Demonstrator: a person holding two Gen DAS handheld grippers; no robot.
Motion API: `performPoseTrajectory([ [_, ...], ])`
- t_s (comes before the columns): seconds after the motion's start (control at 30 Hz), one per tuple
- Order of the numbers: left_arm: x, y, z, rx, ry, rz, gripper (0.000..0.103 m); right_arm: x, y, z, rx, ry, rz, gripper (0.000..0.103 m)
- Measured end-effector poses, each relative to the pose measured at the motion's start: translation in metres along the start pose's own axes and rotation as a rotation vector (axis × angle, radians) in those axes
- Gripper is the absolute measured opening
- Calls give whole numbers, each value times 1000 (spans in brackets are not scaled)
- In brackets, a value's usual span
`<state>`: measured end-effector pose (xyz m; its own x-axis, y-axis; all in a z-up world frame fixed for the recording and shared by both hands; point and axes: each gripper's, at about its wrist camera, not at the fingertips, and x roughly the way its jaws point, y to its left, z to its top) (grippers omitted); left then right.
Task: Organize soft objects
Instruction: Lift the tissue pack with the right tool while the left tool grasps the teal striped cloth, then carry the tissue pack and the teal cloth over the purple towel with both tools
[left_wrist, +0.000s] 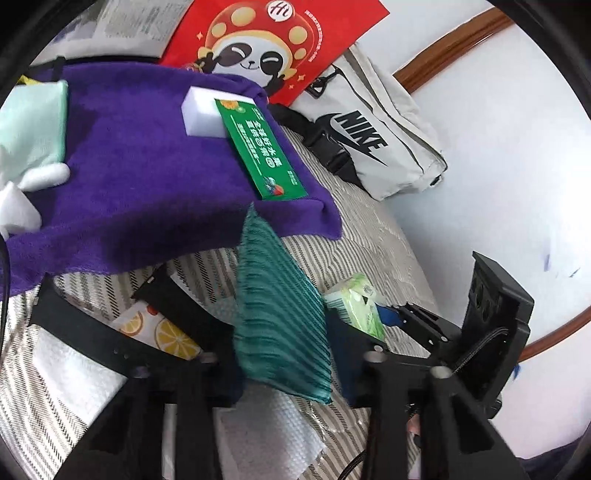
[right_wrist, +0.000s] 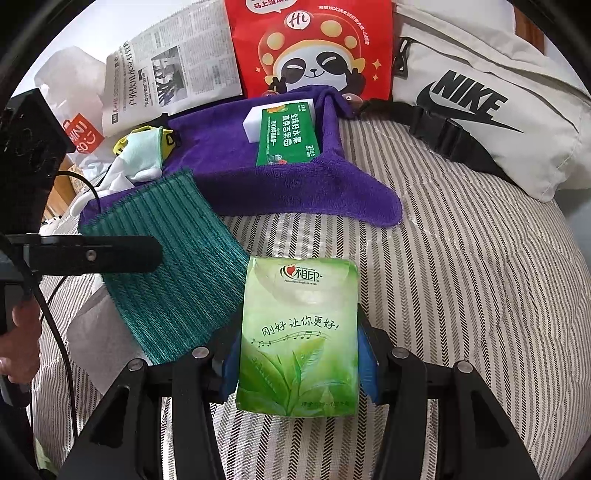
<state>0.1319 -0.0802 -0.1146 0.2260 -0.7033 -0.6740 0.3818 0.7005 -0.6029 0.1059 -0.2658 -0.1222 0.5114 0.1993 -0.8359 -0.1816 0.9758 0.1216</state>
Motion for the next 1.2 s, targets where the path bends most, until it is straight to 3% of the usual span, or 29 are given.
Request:
performPoseTrajectory([
  [0.3, -4, -1, 0, 12, -9, -5, 20, -5, -3, -3, 14, 2, 25, 51],
  [0.5, -35, -2, -3, 53, -57, 75, 20, -15, -2, -4, 11, -8, 2, 51],
  [0.6, -44, -5, -5, 90, -75, 187, 20, -18, 0, -3, 10, -11, -6, 51],
  [0.63, -43, -5, -6, 96, -72, 193, 20, -18, 0, -3, 11, -13, -7, 51],
  [0.97, -27, -4, -1, 92, -62, 158, 20, -31, -8, -1, 33, -27, -39, 51],
  [1.2, -54, -19, -4, 144, -120, 204, 20, -33, 2, 9, 27, -41, -30, 51],
])
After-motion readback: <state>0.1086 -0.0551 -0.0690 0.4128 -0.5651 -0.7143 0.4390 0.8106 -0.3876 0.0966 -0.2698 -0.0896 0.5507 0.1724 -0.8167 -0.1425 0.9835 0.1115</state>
